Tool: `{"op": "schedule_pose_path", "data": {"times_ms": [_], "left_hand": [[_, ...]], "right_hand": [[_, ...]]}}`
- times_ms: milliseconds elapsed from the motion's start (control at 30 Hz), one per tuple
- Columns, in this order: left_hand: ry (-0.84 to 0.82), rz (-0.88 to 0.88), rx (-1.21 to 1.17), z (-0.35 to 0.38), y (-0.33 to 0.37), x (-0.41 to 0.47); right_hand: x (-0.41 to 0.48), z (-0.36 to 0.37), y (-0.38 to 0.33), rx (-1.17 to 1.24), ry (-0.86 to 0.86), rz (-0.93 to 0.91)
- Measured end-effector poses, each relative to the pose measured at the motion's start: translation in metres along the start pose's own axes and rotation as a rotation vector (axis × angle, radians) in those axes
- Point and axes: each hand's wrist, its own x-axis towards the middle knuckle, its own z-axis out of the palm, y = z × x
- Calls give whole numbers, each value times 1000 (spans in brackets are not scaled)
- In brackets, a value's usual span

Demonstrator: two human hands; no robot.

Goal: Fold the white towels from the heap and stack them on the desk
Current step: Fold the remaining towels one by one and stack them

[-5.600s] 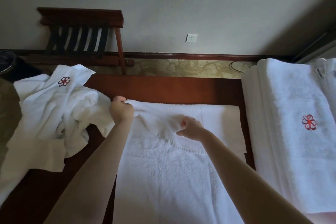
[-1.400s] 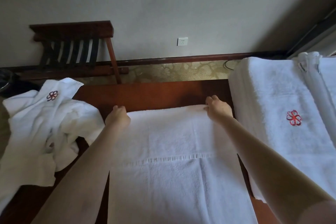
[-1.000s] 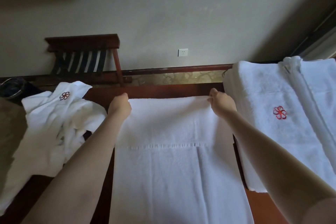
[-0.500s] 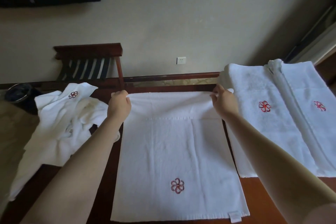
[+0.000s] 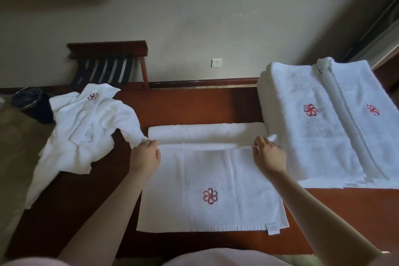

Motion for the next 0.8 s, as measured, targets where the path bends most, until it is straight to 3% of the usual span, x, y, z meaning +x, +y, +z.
{"op": "schedule_pose_path", "data": {"times_ms": [133,333,600,700,800], "left_hand": [[-139,-7,91,28,0,-24],[-380,-34,213,41,4,-34],[-442,-149,233,41,25,-25],[-309,-18,181,43,39,-20],[-220,290,25,56,56,-22]], "right_hand": [[-22,12,6,-94,-57,-76],[-34,38,13,-224,-370,-43],[-22,43,8,-211,-488,-1],[-19,41,4,-146,-468,-75],[-25,43,-1,-87,-531,-220]]}}
